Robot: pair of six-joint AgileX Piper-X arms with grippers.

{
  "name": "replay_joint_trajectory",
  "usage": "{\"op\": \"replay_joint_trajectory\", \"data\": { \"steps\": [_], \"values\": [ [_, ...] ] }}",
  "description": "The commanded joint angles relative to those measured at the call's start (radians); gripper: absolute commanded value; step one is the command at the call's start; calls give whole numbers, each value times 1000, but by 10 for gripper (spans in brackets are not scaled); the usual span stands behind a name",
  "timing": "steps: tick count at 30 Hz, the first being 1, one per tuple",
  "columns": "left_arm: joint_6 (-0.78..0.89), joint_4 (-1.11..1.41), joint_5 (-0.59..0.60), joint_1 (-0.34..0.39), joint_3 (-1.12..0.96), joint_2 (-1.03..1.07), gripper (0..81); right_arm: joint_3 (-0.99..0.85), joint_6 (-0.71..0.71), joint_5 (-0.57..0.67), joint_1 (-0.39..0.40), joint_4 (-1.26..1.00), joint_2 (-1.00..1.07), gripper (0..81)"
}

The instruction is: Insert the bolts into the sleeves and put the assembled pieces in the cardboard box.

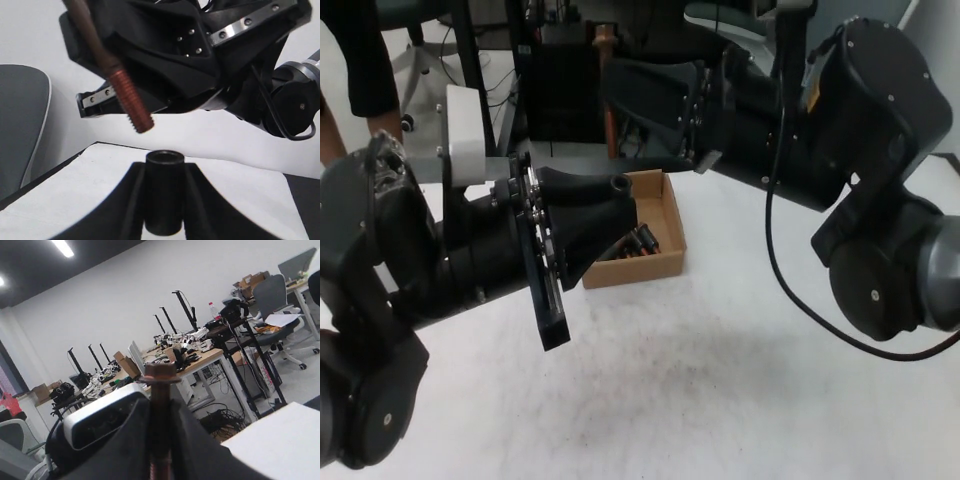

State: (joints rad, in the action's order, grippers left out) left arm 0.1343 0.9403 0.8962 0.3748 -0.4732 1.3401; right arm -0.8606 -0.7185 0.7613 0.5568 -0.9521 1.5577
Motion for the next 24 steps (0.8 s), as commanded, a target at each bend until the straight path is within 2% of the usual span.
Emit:
{"op": "replay_joint_trajectory", "data": {
  "steps": [1, 12, 17, 24],
  "values": [
    [46, 14, -5, 4, -3, -3, 3, -16, 50, 0, 15, -58, -6, 8],
    [54, 14, -5, 4, -3, -3, 3, -16, 85, 37, 12, -152, -6, 8],
    [61, 14, -17, 4, -3, -3, 3, -16, 94, 64, 12, -152, -6, 8],
    [114, 23, -50, 4, -3, -3, 3, -16, 187, 64, 12, -83, -6, 8]
  ]
}}
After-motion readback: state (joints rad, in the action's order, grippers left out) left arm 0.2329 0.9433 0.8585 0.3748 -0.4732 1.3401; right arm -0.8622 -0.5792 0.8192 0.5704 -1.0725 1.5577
